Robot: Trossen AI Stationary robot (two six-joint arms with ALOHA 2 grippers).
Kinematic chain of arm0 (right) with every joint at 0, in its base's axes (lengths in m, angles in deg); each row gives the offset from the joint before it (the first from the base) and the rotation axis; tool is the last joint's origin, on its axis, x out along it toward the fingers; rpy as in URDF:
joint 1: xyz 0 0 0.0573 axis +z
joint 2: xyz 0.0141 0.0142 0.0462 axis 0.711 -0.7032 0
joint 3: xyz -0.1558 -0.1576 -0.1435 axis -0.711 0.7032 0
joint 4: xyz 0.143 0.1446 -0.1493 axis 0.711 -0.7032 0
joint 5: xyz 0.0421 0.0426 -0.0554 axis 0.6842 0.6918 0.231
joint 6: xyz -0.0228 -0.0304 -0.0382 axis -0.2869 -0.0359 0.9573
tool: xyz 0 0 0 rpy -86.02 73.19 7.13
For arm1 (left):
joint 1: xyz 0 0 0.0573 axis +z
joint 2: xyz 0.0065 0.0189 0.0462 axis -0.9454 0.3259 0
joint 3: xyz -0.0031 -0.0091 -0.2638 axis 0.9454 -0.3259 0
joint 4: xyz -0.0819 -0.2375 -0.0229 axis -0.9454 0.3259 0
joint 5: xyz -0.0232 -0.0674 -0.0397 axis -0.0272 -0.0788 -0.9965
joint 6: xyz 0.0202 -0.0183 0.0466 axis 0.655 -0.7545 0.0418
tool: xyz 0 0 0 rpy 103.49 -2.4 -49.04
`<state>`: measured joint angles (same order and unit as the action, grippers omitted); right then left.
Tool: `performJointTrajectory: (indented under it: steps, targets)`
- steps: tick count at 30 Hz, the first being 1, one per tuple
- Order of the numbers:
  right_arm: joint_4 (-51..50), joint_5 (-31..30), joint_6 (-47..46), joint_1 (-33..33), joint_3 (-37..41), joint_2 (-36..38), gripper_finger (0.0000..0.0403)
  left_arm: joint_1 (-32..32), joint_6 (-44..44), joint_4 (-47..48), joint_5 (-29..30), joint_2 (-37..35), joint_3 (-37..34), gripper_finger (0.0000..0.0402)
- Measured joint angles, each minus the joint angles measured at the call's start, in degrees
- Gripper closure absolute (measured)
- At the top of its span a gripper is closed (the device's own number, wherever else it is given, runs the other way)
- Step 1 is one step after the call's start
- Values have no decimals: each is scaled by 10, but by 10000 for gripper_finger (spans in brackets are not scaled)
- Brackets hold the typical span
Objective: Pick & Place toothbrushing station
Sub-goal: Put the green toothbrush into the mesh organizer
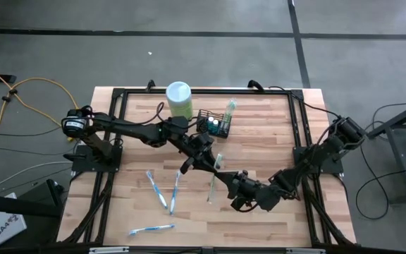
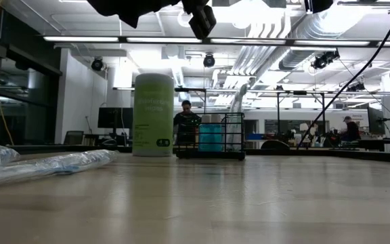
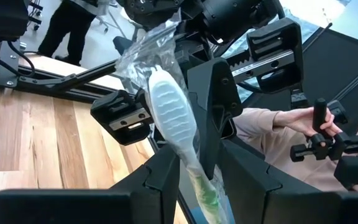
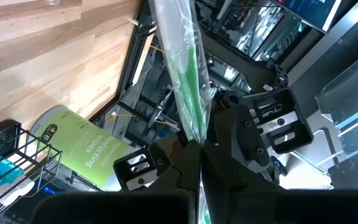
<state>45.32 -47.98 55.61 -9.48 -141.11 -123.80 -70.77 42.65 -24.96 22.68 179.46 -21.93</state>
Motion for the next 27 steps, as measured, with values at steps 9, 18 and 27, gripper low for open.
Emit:
performJointTrajectory:
  steps: [9, 18, 27]
  targets:
    - [0, 0, 0, 0, 0, 0, 399, 0, -1, 0, 0, 0, 0, 291]
    - [0, 0, -1, 0, 0, 0, 399, 0, -2, 0, 13, 0, 0, 292]
    - [0, 0, -1, 0, 0, 0, 399, 0, -3, 0, 13, 0, 0, 354]
